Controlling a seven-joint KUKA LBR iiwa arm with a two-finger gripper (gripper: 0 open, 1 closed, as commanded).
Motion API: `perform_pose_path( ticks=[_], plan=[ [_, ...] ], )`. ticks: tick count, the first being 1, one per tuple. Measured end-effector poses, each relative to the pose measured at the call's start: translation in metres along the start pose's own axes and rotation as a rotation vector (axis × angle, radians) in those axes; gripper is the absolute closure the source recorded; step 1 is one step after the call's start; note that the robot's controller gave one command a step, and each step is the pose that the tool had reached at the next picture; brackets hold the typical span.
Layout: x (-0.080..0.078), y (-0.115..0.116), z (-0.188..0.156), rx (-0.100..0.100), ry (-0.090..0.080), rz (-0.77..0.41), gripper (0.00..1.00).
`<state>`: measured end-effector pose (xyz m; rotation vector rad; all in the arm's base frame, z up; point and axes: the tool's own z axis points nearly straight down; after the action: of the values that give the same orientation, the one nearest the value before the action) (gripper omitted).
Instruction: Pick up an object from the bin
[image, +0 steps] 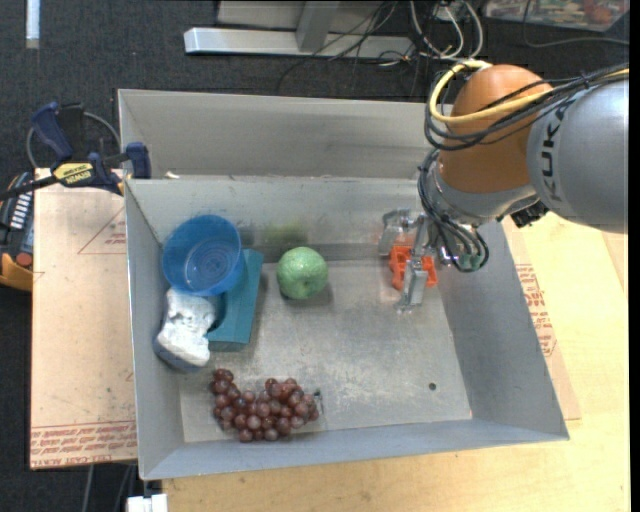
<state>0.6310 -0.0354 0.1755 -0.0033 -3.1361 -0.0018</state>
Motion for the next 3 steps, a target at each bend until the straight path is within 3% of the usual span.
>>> perform_pose_path(
  ticks=[1, 2, 3],
  plan=[
    [-0.002, 0.000, -0.005, 0.001, -0.008, -0.001, 0.00],
    [-0.025, -0.092, 0.107, 0.001, -0.009, -0.058, 0.00],
    [-0.022, -0.101, 0.070, -0.002, -0.015, -0.054, 0.00]
  ],
)
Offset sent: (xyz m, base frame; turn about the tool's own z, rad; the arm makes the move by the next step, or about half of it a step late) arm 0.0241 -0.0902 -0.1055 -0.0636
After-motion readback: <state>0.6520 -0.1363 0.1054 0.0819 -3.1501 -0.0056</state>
